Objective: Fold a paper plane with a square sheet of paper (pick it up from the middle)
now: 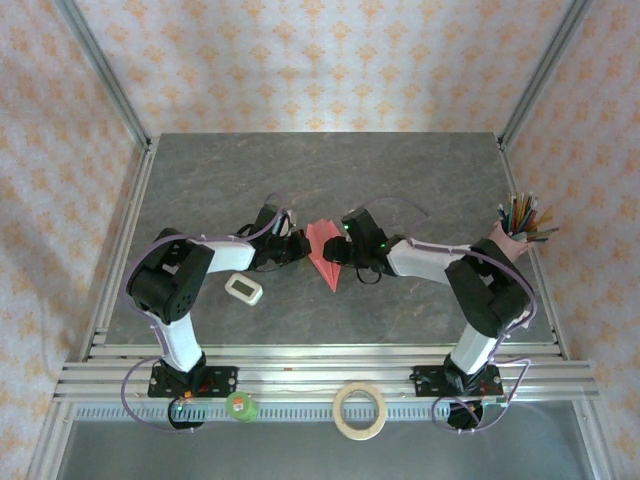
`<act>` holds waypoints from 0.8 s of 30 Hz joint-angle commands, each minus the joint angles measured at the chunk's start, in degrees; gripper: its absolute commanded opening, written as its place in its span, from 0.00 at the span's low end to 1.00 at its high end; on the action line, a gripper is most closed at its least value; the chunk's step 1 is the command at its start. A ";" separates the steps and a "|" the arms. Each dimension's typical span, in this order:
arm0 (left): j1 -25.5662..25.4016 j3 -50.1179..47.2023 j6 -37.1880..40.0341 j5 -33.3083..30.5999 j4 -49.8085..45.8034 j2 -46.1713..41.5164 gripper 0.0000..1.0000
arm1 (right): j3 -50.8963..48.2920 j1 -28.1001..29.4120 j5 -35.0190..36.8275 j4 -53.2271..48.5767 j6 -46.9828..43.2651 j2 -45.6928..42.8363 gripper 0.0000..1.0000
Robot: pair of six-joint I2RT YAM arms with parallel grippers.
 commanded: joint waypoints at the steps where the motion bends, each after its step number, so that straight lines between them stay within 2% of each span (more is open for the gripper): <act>1: 0.46 1.28 0.10 1.19 -1.26 -1.02 0.00 | 1.88 0.61 -1.15 -1.18 -1.16 1.19 0.44; 7: 0.44 1.26 -0.24 1.70 -0.97 -1.14 0.00 | 2.28 1.31 -1.86 -2.96 -1.33 1.47 0.45; 15: 0.43 1.45 -0.52 2.11 -1.00 -1.79 0.00 | 4.48 3.46 1.42 -7.09 -3.23 2.40 0.55; 24: 0.44 1.41 -0.78 3.10 -0.83 -1.81 0.00 | 6.85 4.29 2.90 -10.02 -4.88 4.57 0.57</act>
